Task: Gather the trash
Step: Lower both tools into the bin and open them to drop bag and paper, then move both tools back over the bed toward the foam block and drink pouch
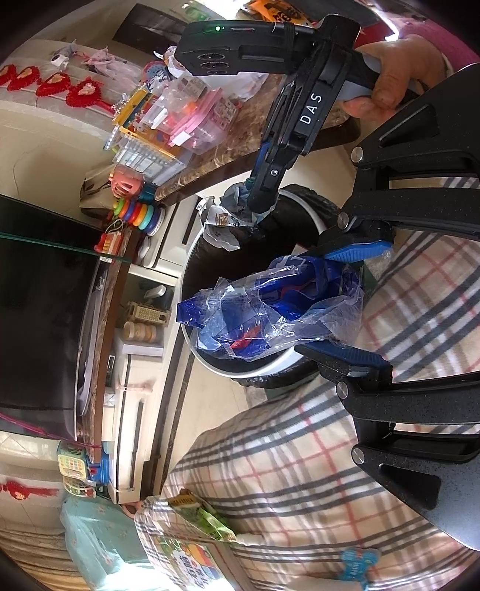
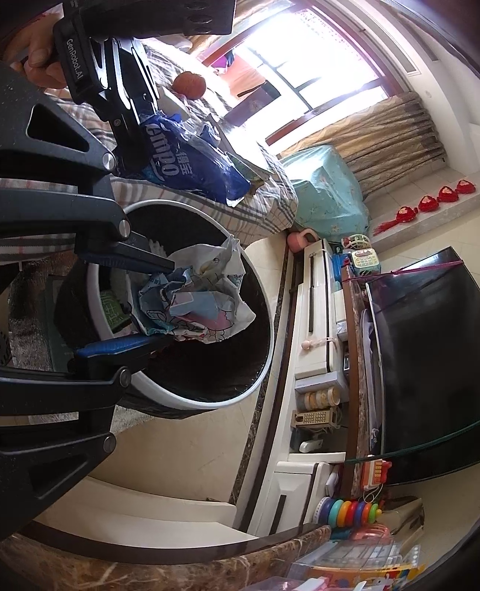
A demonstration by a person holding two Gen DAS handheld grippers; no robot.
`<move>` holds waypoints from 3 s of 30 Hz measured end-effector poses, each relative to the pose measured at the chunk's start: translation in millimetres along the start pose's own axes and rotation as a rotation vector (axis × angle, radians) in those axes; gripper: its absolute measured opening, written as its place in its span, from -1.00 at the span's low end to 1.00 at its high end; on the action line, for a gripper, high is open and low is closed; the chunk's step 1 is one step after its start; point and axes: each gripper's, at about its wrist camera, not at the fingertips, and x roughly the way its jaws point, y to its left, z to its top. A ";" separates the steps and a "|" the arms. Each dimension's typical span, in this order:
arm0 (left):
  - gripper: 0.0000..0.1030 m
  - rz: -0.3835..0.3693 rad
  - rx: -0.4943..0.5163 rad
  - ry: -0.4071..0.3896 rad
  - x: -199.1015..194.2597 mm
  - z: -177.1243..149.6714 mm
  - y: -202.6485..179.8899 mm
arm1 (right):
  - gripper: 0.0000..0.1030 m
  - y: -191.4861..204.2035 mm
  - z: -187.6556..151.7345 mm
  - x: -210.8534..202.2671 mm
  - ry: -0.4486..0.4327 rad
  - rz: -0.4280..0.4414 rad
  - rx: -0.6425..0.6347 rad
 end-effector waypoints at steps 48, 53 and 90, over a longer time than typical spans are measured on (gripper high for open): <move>-0.22 0.032 0.043 0.058 42.7 30.4 -4.0 | -0.31 -16.7 20.8 16.1 0.044 -0.044 -0.018; 0.08 0.049 0.048 0.037 37.0 29.5 -4.2 | -0.12 -18.3 23.0 15.9 0.043 -0.042 -0.012; 0.42 0.236 -0.330 -0.074 -89.9 -101.0 124.6 | 0.87 100.4 -38.4 9.9 0.057 0.188 -0.072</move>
